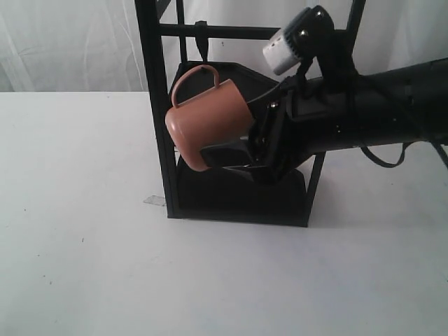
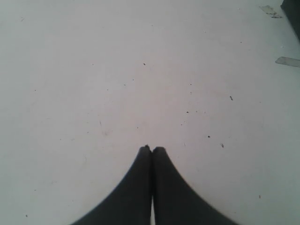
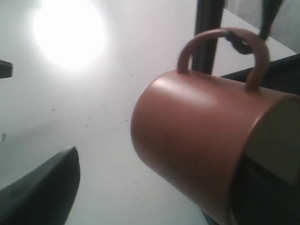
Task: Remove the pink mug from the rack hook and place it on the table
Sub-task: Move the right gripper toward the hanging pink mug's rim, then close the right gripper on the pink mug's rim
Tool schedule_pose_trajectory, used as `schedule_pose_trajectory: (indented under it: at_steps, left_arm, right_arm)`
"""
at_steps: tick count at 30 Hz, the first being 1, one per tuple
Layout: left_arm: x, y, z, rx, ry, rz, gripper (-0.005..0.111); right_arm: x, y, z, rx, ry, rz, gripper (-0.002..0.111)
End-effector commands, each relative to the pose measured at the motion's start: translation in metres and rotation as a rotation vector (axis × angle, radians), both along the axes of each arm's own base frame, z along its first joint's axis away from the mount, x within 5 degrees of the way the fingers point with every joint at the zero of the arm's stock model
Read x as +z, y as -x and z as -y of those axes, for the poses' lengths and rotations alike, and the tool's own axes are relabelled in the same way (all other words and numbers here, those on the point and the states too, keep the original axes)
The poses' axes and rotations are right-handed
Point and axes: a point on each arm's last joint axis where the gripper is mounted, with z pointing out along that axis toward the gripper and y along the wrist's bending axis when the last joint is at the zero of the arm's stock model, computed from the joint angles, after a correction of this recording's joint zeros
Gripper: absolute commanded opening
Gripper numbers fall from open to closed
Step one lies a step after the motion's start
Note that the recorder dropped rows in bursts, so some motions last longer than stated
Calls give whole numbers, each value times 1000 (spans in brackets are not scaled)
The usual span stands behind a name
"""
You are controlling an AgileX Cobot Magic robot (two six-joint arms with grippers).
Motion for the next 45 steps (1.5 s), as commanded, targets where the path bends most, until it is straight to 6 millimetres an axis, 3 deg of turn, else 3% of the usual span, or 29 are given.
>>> schedule_pose_trajectory:
  at_steps: [1, 7, 26, 45]
  left_arm:
    - [-3, 1, 1, -4, 9, -27, 0]
    - [-3, 1, 1, -4, 9, -27, 0]
    - [-3, 1, 1, -4, 9, -27, 0]
    - [-3, 1, 1, -4, 9, -27, 0]
  right_arm:
    - [2, 12, -5, 146, -29, 1, 76]
    - [3, 16, -6, 198, -51, 0, 76]
    - [2, 8, -4, 95, -40, -13, 70]
    - [2, 8, -4, 82, -42, -21, 30]
